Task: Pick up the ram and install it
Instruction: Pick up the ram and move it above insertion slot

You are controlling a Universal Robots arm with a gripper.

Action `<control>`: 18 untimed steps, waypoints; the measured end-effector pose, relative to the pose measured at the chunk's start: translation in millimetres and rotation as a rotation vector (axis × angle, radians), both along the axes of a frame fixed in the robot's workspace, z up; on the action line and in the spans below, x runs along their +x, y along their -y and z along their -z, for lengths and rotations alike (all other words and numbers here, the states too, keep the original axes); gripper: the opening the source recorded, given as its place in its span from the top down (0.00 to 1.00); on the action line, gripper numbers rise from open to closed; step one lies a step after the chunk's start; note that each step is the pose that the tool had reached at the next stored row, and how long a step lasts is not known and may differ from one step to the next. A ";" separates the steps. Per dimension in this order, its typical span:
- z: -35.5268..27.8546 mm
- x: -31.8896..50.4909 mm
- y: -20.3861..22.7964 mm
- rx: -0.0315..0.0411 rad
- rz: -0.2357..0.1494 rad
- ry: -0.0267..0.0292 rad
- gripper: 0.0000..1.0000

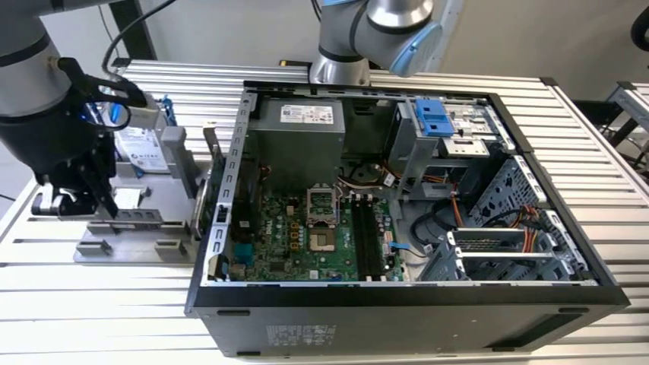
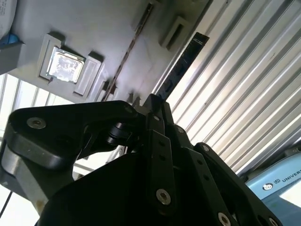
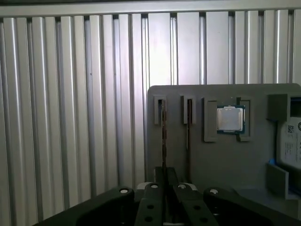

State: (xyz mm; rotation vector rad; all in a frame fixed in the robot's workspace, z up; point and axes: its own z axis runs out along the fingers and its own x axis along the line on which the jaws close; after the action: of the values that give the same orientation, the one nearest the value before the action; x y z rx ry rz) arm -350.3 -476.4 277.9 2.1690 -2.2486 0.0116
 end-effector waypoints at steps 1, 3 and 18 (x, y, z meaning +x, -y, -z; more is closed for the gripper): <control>-2.5 0.0 0.0 -0.0001 0.000 0.0000 1.00; -7.6 0.0 0.0 0.0000 0.000 0.0001 1.00; -40.5 0.0 0.0 0.0000 -0.001 0.0000 1.00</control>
State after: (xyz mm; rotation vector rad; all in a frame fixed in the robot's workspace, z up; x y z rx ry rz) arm -350.3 -476.4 318.4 2.1703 -2.2474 0.0117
